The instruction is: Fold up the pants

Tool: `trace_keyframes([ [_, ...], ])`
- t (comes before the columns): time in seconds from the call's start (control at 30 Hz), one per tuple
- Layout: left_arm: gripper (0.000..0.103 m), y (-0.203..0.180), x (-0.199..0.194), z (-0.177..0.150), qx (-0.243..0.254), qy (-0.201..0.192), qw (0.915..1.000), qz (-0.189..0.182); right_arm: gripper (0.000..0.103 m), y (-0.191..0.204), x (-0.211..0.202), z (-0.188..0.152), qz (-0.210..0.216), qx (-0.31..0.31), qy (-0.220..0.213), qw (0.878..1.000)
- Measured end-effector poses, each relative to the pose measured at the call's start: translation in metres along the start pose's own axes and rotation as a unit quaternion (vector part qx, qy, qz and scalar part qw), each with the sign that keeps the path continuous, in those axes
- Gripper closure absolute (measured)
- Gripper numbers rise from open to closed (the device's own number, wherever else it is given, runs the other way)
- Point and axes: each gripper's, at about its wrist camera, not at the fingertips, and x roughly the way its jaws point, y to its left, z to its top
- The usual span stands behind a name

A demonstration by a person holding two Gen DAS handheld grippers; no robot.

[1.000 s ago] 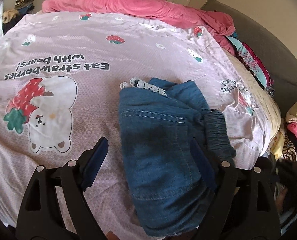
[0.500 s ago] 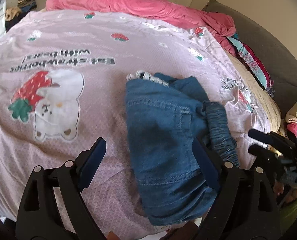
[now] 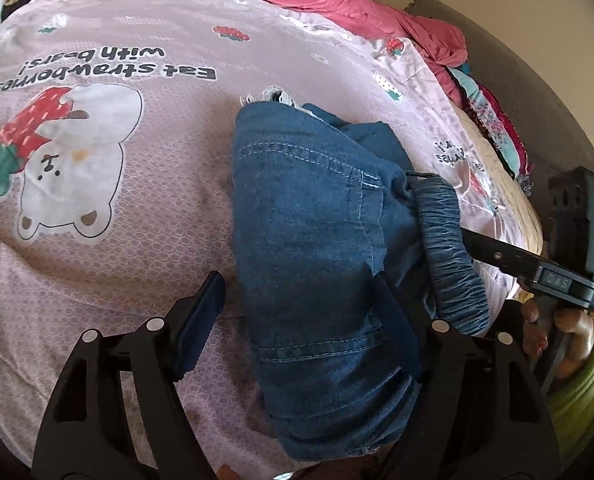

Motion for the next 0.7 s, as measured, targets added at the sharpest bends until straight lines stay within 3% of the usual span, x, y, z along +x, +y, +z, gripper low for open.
trace_keyframes([
  [0.07,0.035,0.001,0.002,0.001,0.000,0.001,1.0000,-0.001,0.059,-0.001,0.011,0.003,0.010,0.001,0.016,1.000],
  [0.27,0.036,-0.002,0.010,0.005,0.002,-0.002,1.0000,0.001,0.068,0.001,0.026,0.011,0.035,-0.016,0.023,0.999],
  [0.4,0.053,-0.003,0.019,0.011,-0.004,-0.005,0.9999,-0.014,0.078,0.007,0.025,0.010,0.044,-0.038,0.014,0.998],
  [0.47,0.068,-0.003,0.017,0.012,-0.011,-0.010,0.9996,-0.025,0.083,0.010,0.020,0.007,0.049,-0.048,0.000,0.998],
  [0.57,0.077,-0.009,0.003,0.013,-0.007,-0.027,0.9991,-0.032,0.086,0.020,0.006,0.005,0.060,-0.059,-0.027,0.996],
  [0.7,0.077,-0.020,-0.014,0.024,0.008,-0.048,0.9982,-0.037,0.086,0.045,-0.006,0.012,0.059,-0.105,-0.051,0.991],
])
